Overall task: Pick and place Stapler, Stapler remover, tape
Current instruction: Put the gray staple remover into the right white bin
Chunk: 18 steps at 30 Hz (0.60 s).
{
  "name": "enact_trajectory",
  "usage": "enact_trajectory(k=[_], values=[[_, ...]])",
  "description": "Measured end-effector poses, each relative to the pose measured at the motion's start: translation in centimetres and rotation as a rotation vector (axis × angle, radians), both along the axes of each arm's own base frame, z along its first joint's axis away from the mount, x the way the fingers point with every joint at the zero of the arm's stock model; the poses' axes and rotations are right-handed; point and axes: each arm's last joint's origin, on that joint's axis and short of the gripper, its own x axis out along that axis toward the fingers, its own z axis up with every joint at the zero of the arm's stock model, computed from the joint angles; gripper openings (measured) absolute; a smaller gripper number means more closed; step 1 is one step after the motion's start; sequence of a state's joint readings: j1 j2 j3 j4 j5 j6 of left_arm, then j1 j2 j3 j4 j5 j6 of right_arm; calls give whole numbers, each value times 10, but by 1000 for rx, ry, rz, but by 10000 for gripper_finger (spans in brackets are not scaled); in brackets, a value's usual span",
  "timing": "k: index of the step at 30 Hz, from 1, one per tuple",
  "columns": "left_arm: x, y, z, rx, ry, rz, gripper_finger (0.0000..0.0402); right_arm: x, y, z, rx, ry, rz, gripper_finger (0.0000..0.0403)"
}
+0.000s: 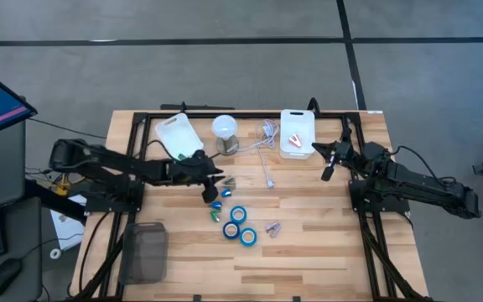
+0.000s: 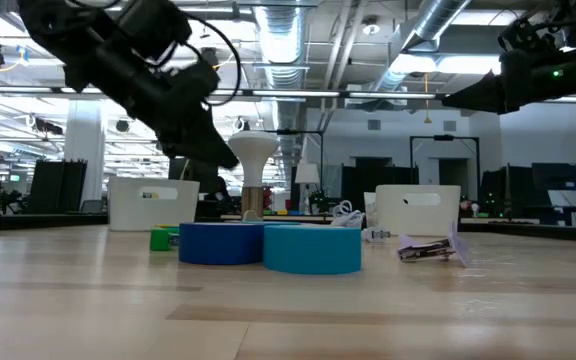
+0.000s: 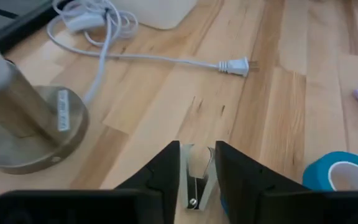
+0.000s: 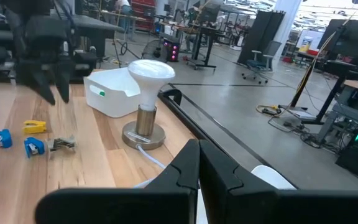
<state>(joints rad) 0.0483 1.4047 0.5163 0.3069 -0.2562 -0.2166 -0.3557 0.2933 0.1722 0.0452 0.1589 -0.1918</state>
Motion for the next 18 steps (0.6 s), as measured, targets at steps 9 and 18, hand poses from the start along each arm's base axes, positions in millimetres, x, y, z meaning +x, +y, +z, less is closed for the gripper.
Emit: enact_trajectory(k=[9, 18], values=[[12, 2, -19, -1, 29, 11, 138, 0, 0, 0, 2, 0, 0, 0], [11, 15, -21, -8, 33, 63, 155, 0, 0, 0, 2, 0, 0, 0]])
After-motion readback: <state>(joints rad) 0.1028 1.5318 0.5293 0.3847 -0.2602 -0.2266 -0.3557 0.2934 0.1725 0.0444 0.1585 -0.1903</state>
